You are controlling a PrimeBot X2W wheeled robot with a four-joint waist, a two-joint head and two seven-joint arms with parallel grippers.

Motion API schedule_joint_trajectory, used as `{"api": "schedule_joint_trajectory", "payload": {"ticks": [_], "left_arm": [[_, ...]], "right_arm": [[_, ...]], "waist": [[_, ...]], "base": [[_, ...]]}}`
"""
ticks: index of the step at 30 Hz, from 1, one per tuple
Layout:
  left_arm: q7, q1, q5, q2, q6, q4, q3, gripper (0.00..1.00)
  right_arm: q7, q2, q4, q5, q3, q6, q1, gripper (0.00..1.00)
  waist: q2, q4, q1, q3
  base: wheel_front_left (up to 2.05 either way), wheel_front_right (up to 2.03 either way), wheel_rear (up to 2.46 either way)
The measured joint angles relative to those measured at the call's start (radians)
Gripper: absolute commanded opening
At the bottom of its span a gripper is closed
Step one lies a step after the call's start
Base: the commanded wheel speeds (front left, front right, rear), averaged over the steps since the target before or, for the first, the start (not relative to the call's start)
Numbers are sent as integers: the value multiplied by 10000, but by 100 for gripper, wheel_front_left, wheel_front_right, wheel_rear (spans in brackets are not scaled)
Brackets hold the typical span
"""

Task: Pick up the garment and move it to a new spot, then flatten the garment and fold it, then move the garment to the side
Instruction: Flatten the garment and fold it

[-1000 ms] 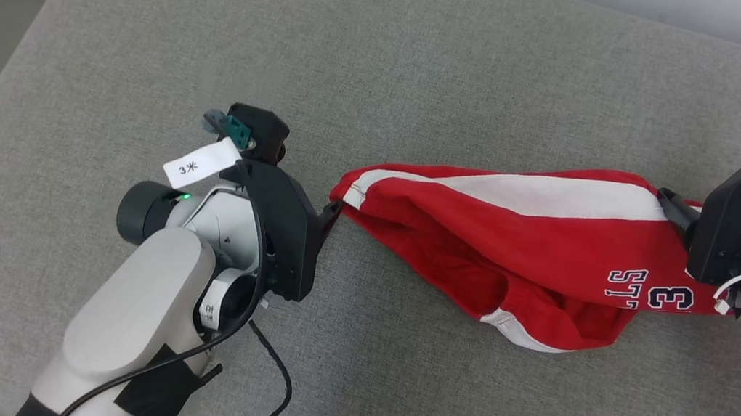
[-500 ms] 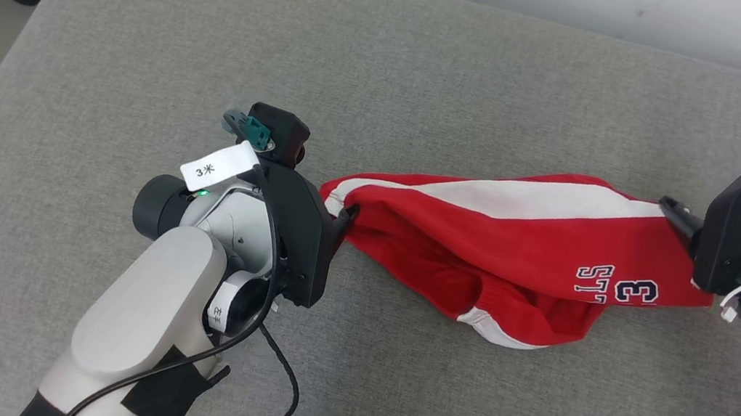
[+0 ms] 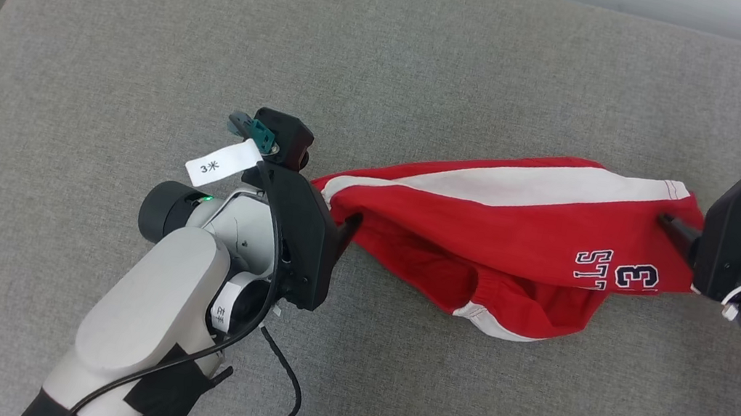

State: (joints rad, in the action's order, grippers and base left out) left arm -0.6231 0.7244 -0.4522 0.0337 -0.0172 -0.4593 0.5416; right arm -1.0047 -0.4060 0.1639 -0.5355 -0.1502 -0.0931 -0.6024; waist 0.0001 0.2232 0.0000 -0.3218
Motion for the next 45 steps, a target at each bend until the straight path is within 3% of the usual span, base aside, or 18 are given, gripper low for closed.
{"api": "schedule_joint_trajectory", "payload": {"ticks": [5, 8, 10, 11, 12, 13, 14, 15, 19, 26, 32, 38, 41, 45], "left_arm": [[79, 158, -98, -4, -17, -17, 90, 100], [157, 331, -148, -2, -96, -50, 125, 84], [169, 359, -245, -6, -92, -171, 267, 58], [169, 357, -267, -6, -92, -207, 305, 45], [169, 357, -328, -6, -92, -245, 332, 38], [171, 357, -349, -6, -92, -288, 357, 25], [180, 357, -420, -6, -92, -313, 382, 11], [213, 357, -523, -10, -92, -320, 399, 0], [456, 406, -585, -12, -115, -403, 385, 0], [1574, 1067, -529, -31, -616, -431, -157, 0], [3348, 2110, -161, -96, -807, -88, -635, 0], [5812, 3448, 531, -174, -882, 1064, -1239, 0], [6408, 3380, 596, -159, -882, 1442, -1058, 0], [6592, 1861, 742, -42, -765, 1085, -430, 0]], "right_arm": [[31, 46, 0, -17, 332, -100, -324, 100], [4, 194, 115, -188, 339, -113, -420, 98], [-77, 412, 303, -293, 274, -115, -379, 65], [-90, 433, 343, -293, 263, -117, -379, 36], [-119, 433, 374, -293, 257, -125, -378, 25], [-128, 433, 403, -293, 261, -125, -378, 8], [-151, 431, 426, -293, 263, -125, -378, 0], [-155, 430, 451, -293, 276, -125, -379, 0], [-59, 433, 566, -291, 360, -127, -435, 0], [991, 777, 729, -232, 863, -222, -1187, 0], [3087, 1012, 830, 293, 1584, -299, -2503, 0], [6125, 1055, 25, 928, 2052, -293, -3773, 0], [6968, 905, -217, 1097, 2050, -23, -3682, 0], [7051, 763, -681, 1028, 1827, 462, -2045, 0]], "waist": [[0, 62, 0, -70], [0, 97, 0, -93], [0, 125, 0, -104], [0, 133, 0, -106], [0, 142, 0, -107], [0, 150, 0, -107], [0, 158, -1, -106], [0, 166, 0, -105], [0, 180, 0, -83], [0, 137, 0, 113], [1, 41, 1, 338], [-1, -82, 0, 695], [-3, -160, -2, 911], [-3, -306, -1, 1125]], "base": [[0, 0, 0], [0, 0, 0], [0, 0, 0], [0, 0, 0], [0, 0, 0], [0, 0, 0], [0, 0, 0], [0, 0, 0], [0, 0, 0], [0, 0, 0], [0, 0, 0], [0, 0, 0], [0, 0, 0], [0, 0, 0]]}}
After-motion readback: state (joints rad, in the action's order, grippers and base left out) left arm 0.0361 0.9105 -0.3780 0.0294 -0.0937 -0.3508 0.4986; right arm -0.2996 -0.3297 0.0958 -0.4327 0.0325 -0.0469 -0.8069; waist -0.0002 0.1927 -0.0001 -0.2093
